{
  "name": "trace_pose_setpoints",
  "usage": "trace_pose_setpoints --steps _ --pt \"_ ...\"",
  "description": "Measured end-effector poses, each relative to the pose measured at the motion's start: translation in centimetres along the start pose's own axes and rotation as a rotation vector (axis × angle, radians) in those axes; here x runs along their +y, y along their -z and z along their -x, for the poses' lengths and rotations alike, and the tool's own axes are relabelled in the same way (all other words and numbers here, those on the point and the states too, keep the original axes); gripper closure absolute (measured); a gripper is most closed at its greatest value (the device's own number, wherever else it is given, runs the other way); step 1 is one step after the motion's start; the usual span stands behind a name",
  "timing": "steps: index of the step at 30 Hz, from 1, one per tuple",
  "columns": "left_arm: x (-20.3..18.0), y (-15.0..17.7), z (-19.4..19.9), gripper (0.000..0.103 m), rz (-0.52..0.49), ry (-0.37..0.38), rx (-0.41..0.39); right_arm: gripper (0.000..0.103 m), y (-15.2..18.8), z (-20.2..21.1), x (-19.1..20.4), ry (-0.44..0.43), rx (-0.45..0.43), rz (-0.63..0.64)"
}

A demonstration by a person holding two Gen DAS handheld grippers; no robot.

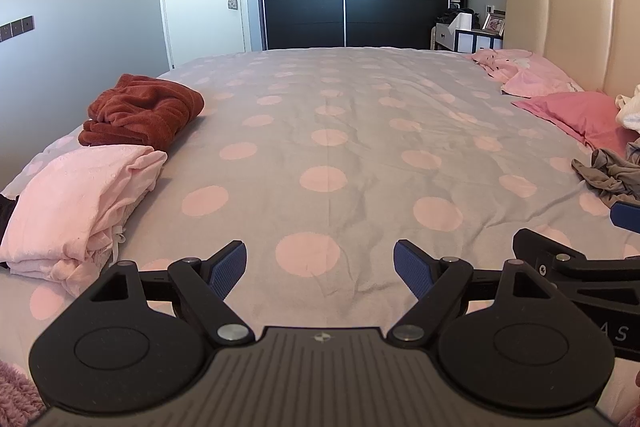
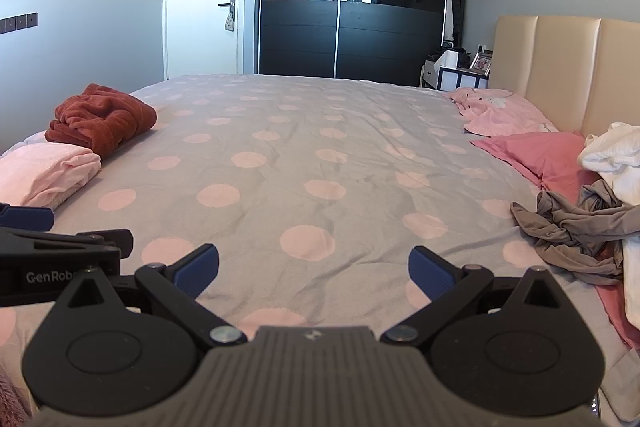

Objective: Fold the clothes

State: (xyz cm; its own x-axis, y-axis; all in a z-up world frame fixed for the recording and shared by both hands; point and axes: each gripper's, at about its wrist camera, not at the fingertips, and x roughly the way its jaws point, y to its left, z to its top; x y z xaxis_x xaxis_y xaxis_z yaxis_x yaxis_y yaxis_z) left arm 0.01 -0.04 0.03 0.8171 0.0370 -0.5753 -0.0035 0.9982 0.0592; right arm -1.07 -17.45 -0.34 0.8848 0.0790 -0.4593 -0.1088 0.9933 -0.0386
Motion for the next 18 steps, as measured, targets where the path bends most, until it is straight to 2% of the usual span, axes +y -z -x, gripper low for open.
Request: trace_pose_setpoints --steps 3,8,18 --pt "-0.4 -0.18 0.0 0.024 -0.017 -0.005 -0.003 0.001 0.05 -0.04 -0.12 -0.005 -0.002 -0.001" --pt "0.4 0.01 0.16 0.024 0.031 0.004 -0.009 0.001 -0.22 0.05 0.21 0.006 -0.012 0.017" --pt "0.01 -0.23 0.24 0.024 0.052 -0.005 -0.012 0.001 -0.27 0.44 0.43 0.011 -0.022 -0.008"
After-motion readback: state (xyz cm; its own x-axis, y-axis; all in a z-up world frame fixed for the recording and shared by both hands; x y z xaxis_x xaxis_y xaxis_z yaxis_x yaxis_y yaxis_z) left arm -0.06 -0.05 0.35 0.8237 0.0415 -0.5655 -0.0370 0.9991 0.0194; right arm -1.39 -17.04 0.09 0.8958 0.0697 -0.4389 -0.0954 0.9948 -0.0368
